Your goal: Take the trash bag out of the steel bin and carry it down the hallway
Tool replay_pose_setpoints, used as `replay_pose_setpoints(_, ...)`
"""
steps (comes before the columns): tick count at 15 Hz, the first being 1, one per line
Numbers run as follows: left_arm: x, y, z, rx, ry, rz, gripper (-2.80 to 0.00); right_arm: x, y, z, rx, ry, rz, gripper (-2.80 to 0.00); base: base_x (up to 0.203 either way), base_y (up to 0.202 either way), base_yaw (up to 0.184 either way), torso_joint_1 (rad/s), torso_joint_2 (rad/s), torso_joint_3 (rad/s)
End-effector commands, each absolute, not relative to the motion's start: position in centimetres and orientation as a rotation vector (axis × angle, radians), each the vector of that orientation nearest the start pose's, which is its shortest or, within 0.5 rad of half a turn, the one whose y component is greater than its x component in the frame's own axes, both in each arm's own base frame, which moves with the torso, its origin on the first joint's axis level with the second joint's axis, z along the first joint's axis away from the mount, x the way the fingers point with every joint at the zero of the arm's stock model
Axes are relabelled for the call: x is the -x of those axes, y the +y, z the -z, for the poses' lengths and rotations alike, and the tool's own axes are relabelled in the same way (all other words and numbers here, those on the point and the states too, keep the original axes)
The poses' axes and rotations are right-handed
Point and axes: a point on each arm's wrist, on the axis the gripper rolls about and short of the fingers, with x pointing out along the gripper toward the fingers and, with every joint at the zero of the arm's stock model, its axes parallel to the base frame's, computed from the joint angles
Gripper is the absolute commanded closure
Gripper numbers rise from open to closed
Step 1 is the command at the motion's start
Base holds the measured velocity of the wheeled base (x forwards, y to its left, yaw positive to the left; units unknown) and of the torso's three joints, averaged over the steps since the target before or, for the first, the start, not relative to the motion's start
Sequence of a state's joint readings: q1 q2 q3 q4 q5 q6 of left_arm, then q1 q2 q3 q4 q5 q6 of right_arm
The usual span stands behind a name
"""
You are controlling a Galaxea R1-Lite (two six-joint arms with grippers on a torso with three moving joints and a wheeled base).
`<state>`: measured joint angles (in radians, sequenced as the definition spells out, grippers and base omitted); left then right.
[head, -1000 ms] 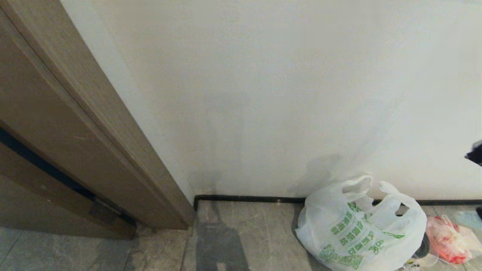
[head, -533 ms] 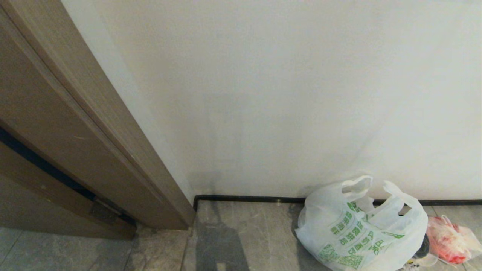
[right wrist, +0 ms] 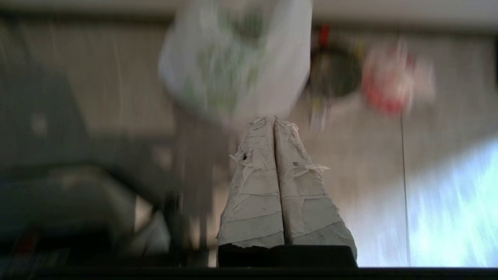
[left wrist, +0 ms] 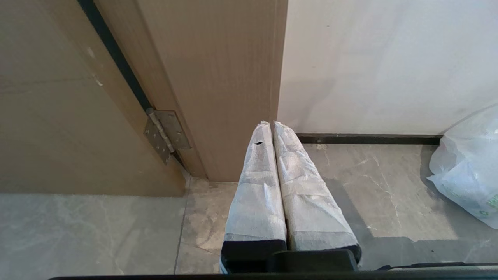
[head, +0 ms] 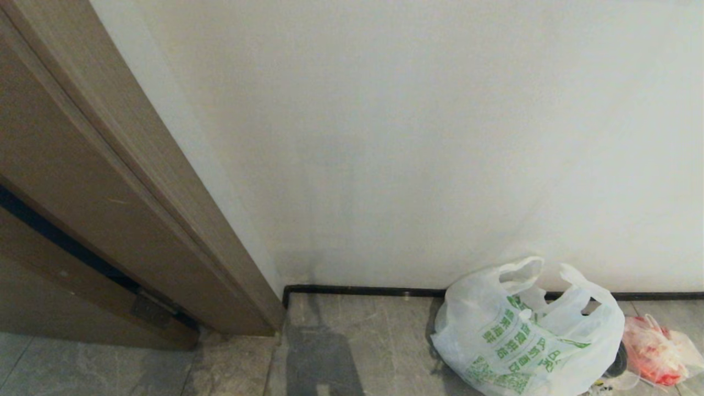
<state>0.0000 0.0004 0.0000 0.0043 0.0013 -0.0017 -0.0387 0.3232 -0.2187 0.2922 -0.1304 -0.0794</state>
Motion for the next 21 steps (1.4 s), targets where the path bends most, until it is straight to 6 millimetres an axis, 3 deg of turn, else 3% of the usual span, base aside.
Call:
replay_pose_setpoints(1, 2.3, 0.0, -7.5, 0.002, 0.003, -0.002, 0.00, 1.3, -0.2, -9.5, 0.093, 0.108, 0.138, 0.00, 0.000, 0.000, 0.000, 0.000, 0.00, 0.000)
replay_pose_setpoints(3, 2.3, 0.0, -7.5, 0.003, 0.005, -0.002, 0.00, 2.2, -0.1, -9.3, 0.087, -0.095, 0.055, 0.00, 0.000, 0.000, 0.000, 0.000, 0.00, 0.000)
replay_pose_setpoints(5, 2.3, 0.0, -7.5, 0.003, 0.005, -0.002, 0.00, 2.3, 0.0, -7.7, 0.013, -0.013, 0.009, 0.00, 0.000, 0.000, 0.000, 0.000, 0.00, 0.000)
replay_pose_setpoints(21, 2.3, 0.0, -7.5, -0.014, 0.008, 0.000, 0.00, 2.3, 0.0, -7.6, 0.000, -0.008, 0.002, 0.00, 0.000, 0.000, 0.000, 0.000, 0.00, 0.011)
